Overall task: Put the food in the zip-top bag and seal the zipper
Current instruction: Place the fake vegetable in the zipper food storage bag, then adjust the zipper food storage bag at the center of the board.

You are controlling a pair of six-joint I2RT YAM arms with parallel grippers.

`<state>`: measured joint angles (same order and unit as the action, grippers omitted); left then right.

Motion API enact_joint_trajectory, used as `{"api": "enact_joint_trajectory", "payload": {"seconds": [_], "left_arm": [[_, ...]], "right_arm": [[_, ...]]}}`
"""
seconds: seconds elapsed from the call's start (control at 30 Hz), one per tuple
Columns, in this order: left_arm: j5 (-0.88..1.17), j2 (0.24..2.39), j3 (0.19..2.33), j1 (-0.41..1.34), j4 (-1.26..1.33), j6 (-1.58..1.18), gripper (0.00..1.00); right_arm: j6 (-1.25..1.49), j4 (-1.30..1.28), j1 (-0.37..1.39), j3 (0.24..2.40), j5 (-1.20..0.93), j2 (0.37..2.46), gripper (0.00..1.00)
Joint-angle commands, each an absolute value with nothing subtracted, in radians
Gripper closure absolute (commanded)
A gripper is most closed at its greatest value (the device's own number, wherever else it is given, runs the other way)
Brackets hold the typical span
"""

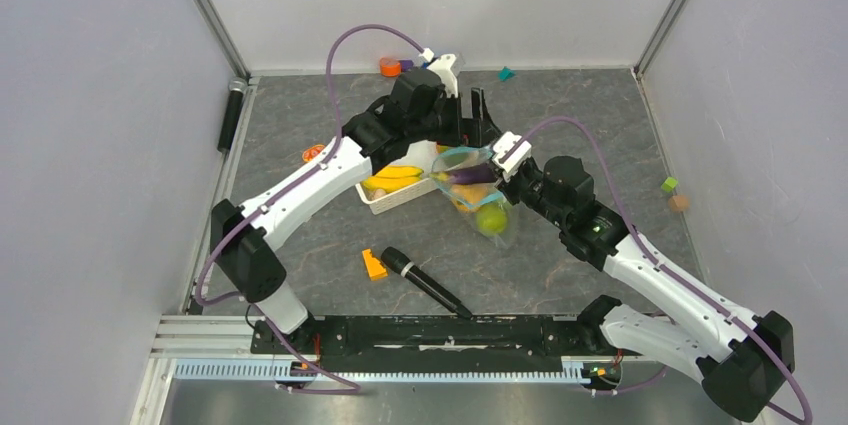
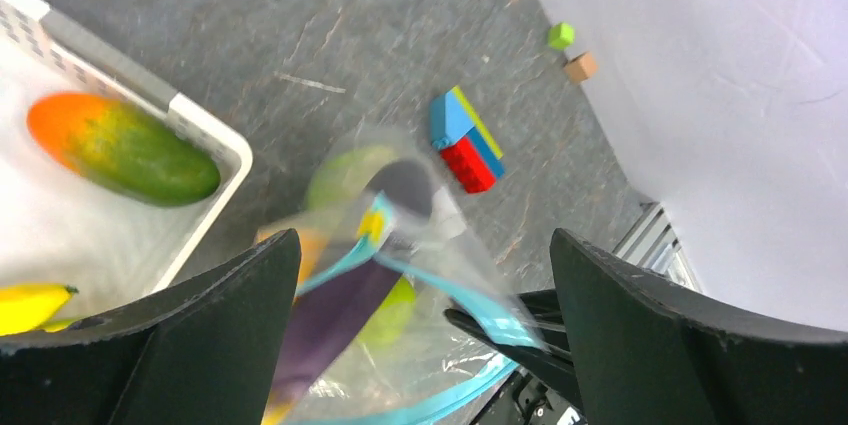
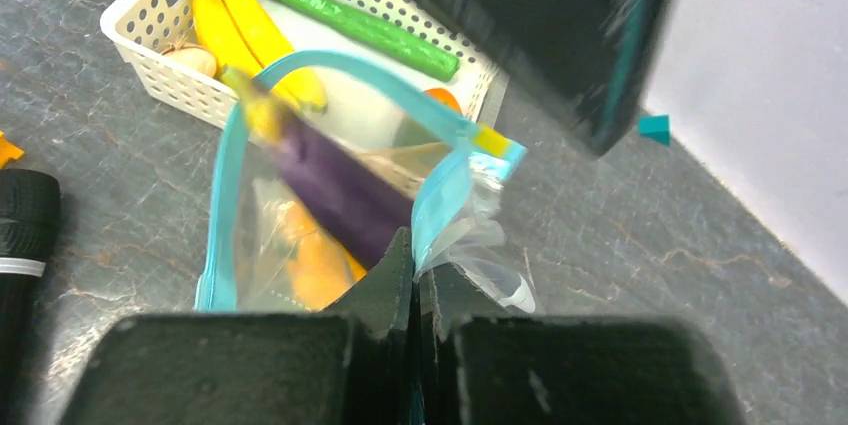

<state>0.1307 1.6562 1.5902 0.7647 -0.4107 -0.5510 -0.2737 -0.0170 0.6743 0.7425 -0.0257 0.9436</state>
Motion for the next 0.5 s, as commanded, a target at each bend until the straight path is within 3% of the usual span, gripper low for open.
{"api": "enact_joint_trajectory", "payload": {"seconds": [0.0,0.3,0.47], "left_arm": [[0.095,1.579,1.597,0.773,-0.319,-0.496,0.00],[-0.248,1.296,1.159,0.769,-0.235,-0.556,0.00],[-0.306,1.107,0.897,0.758,-0.145,-0.569,0.00]], "right_arm": [[-0.208,0.003,0.683,0.760,-0.026,0.935,0.98],[-0.121,-0.024,0.683,0.730,0.016,0.932,0.99],[-0.096,-0.030,0.683,0.705,0.005,0.912,0.99]]}}
